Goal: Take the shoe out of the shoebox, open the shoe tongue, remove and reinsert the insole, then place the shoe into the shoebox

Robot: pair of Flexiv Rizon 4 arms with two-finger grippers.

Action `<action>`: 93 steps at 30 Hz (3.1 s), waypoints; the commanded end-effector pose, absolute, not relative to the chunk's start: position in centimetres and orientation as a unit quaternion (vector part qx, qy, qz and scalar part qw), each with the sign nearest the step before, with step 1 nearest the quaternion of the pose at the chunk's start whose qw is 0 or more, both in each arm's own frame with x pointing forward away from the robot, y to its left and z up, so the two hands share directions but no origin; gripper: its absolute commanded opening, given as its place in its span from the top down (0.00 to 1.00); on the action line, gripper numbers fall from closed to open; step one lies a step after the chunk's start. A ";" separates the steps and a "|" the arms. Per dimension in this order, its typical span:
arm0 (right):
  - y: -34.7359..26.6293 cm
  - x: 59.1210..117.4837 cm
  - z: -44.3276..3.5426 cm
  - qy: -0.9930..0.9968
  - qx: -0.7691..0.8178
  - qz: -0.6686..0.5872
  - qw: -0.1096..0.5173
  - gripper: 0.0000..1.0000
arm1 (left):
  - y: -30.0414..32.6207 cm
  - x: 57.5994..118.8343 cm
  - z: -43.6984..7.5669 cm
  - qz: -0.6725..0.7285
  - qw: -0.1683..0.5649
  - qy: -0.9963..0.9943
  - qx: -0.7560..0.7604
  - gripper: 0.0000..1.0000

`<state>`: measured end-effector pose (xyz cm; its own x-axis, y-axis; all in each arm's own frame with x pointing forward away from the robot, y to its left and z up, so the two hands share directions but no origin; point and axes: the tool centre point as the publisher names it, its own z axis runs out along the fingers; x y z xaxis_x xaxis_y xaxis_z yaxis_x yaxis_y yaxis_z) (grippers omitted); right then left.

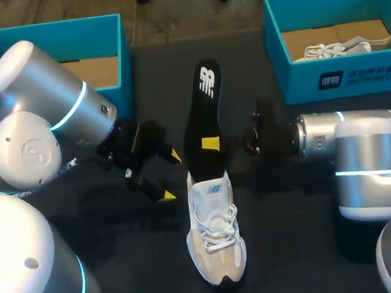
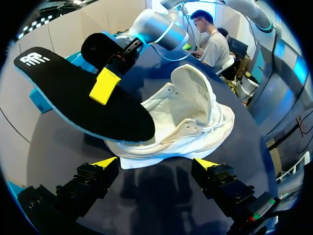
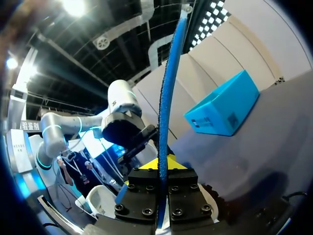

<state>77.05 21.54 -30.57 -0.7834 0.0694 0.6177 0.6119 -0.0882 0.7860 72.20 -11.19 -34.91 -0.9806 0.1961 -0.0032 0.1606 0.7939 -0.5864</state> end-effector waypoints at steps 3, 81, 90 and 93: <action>21.6 76.4 -31.8 -0.644 -0.264 -0.688 0.203 1.00 | -11.2 72.2 -35.0 0.307 0.028 -0.947 -0.094 0.00; 23.1 72.7 -31.2 -0.691 -0.231 -0.632 0.262 0.73 | -10.6 71.9 -36.0 0.283 0.023 -0.957 -0.061 0.00; 23.1 74.1 -30.5 -0.675 -0.232 -0.652 0.255 0.79 | -10.6 72.0 -36.1 0.282 0.019 -0.957 -0.058 0.00; 23.3 74.3 -30.4 -0.669 -0.229 -0.659 0.257 0.84 | -10.6 72.0 -36.1 0.281 0.018 -0.958 -0.057 0.00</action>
<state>74.18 22.94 -30.00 -0.7629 -0.0268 0.6460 0.6452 0.0331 0.7633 72.09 -10.57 -35.95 -0.9926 0.1212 0.0059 0.0987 0.8346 -0.5420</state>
